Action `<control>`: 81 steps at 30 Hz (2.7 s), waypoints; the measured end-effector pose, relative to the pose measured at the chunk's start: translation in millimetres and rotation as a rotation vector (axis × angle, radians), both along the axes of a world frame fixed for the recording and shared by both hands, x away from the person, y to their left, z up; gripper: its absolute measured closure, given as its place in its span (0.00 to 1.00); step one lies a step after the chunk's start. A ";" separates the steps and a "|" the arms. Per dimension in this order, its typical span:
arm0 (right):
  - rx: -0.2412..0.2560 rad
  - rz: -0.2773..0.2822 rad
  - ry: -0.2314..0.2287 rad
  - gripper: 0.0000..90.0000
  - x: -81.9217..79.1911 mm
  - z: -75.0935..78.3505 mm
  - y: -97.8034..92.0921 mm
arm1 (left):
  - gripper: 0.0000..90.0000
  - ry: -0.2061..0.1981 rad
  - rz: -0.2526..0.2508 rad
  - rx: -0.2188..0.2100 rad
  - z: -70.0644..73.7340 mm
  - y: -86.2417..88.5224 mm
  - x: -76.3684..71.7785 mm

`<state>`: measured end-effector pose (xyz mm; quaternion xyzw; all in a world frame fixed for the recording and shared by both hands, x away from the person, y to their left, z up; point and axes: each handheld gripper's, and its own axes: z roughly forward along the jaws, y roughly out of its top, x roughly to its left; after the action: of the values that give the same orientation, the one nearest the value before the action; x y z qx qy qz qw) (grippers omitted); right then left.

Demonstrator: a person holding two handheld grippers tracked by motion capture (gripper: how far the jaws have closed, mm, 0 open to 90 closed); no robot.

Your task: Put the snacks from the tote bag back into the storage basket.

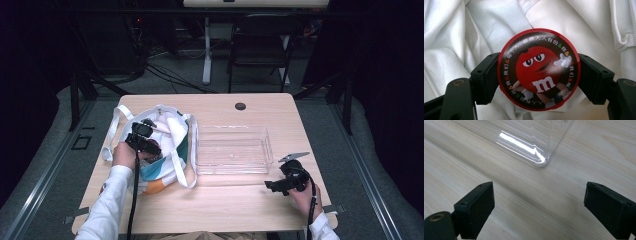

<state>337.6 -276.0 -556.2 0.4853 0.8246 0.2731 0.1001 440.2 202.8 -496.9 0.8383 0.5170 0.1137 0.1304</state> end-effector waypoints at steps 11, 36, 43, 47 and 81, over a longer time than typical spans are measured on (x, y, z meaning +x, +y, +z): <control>-0.002 -0.003 0.001 0.10 -0.2 0.2 -0.2 | 0.29 -0.022 -0.006 -0.009 8.8 3.0 -3.3; 0.005 -0.009 -0.006 0.10 -0.2 -0.1 -0.3 | 0.29 -0.063 -0.013 -0.038 33.7 12.8 -10.7; -0.008 -0.003 -0.005 0.10 0.1 0.4 -1.9 | 0.29 -0.070 -0.014 -0.038 40.1 13.0 -12.9; -0.006 -0.004 -0.006 0.10 0.0 0.6 -2.1 | 0.29 -0.078 -0.014 -0.038 43.7 12.4 -14.2; 0.000 -0.015 -0.010 0.10 -1.0 0.9 -3.1 | 0.29 -0.143 -0.054 -0.018 100.6 -4.9 -18.8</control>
<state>336.6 -279.1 -555.3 0.4900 0.8203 0.2750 0.1063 421.3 197.9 -396.3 0.8405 0.4846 0.1648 0.1776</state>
